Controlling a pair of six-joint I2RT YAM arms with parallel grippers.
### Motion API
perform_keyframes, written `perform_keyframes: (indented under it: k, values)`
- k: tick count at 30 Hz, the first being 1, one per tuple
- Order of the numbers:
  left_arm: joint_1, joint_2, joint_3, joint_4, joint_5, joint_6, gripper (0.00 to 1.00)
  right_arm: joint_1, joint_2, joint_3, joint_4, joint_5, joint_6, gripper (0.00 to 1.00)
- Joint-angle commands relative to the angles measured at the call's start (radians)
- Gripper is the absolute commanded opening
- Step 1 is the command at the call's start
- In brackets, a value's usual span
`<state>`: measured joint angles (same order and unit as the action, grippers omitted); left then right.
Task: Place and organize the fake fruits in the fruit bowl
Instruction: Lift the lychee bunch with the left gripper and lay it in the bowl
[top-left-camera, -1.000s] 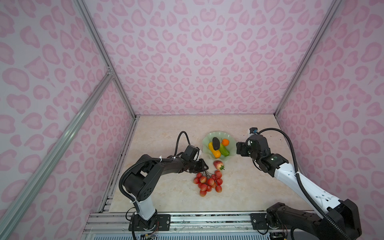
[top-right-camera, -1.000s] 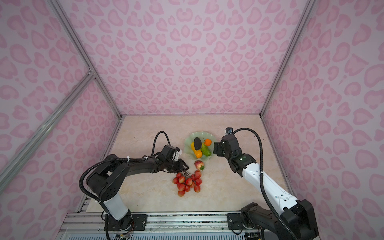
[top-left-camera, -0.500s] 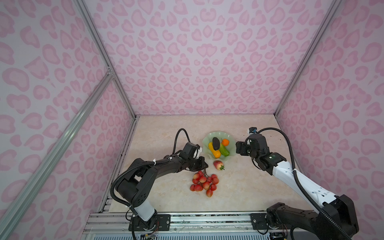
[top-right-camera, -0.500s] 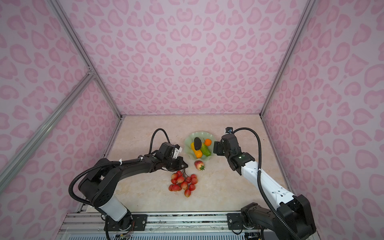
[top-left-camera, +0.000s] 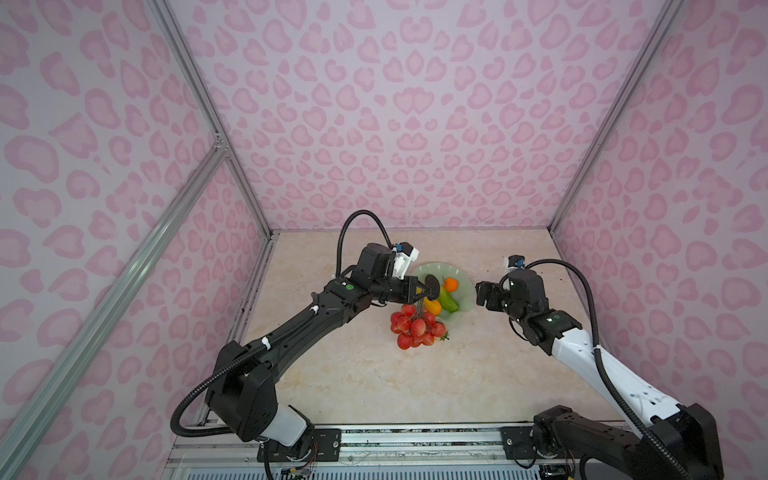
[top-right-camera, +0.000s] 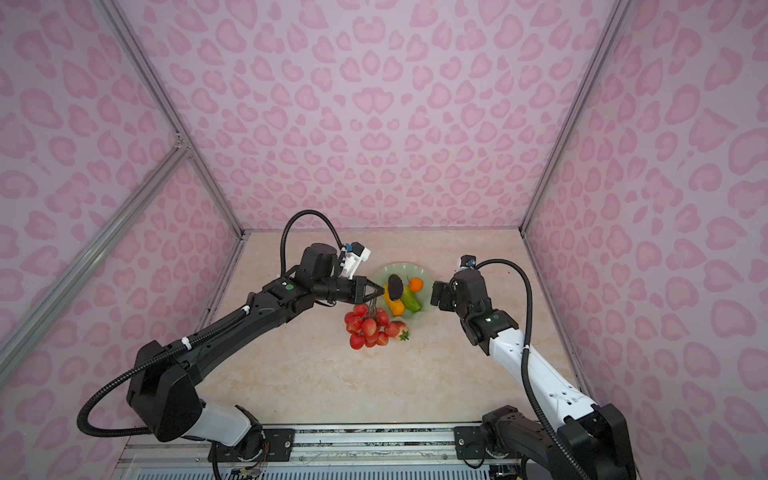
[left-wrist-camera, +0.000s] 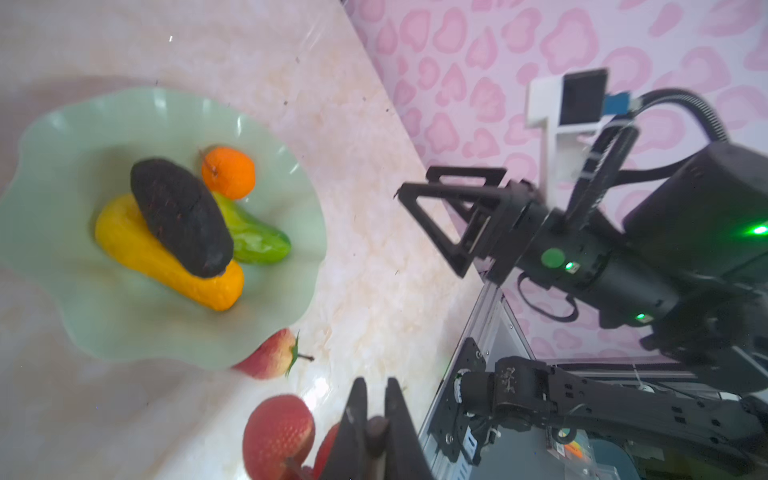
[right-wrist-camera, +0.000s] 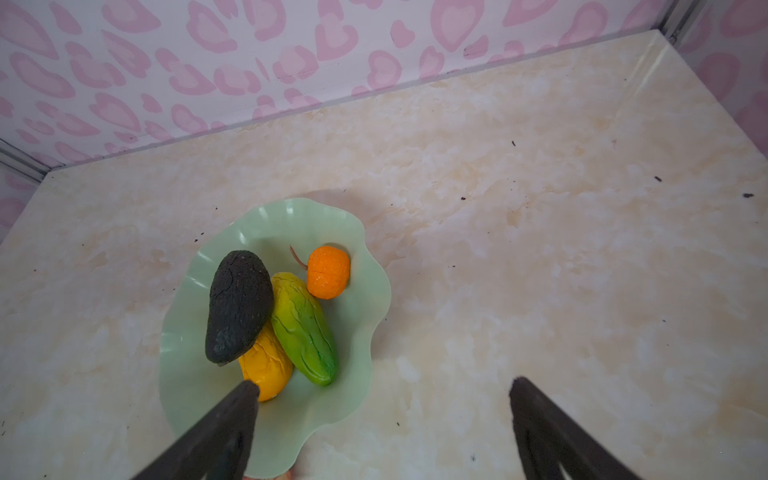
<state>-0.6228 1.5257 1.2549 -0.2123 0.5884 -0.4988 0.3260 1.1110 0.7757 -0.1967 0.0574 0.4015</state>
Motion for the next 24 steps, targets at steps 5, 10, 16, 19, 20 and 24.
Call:
perform_keyframes:
  k: [5, 10, 16, 19, 20, 24]
  values:
    - [0.009, 0.222, 0.287, 0.025, 0.060, 0.057, 0.04, -0.057, -0.106, -0.069, 0.036, -0.051, 0.027, 0.97]
    - [0.021, 0.410, 0.469, 0.053, 0.052, 0.030, 0.04, -0.067, -0.135, -0.089, 0.019, -0.045, 0.026, 0.97]
    - [0.025, 0.628, 0.662, 0.056, 0.112, -0.024, 0.03, -0.077, -0.138, -0.099, 0.000, -0.041, 0.024, 0.97]
    - [0.029, 0.702, 0.716, 0.039, 0.115, -0.031, 0.04, -0.081, -0.136, -0.102, -0.003, -0.039, 0.025, 0.97]
    - [0.032, 0.716, 0.726, 0.032, 0.107, -0.032, 0.05, -0.082, -0.133, -0.103, -0.002, -0.037, 0.027, 0.97]
    - [0.054, 0.741, 0.736, 0.034, 0.091, -0.054, 0.15, -0.082, -0.118, -0.103, 0.001, -0.044, 0.032, 0.97]
